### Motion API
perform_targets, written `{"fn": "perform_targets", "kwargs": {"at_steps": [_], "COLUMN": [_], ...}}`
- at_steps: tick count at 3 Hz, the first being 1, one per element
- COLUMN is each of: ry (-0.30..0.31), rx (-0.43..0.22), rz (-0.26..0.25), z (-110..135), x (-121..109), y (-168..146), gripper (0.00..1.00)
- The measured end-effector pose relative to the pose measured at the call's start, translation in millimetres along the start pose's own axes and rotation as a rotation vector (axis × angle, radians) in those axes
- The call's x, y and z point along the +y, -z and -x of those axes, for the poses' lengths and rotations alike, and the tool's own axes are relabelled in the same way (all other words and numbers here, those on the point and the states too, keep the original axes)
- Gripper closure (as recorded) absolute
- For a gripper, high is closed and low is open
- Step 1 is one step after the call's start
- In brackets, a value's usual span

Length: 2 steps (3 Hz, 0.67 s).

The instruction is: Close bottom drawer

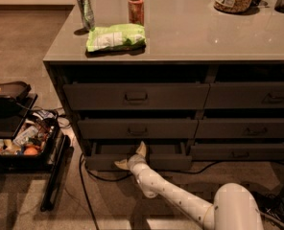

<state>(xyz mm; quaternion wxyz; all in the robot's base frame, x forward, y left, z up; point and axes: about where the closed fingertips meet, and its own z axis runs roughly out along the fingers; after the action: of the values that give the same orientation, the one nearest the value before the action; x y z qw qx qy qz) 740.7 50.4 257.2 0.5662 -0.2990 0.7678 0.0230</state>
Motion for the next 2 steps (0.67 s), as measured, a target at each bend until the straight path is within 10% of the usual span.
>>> {"fn": "perform_targets", "kwargs": {"at_steps": [2], "ry": [-0.119], "rx": [0.087], "rz": [-0.051], "z": [-41], "x": [6], "y": [42], "gripper": [0.0]}}
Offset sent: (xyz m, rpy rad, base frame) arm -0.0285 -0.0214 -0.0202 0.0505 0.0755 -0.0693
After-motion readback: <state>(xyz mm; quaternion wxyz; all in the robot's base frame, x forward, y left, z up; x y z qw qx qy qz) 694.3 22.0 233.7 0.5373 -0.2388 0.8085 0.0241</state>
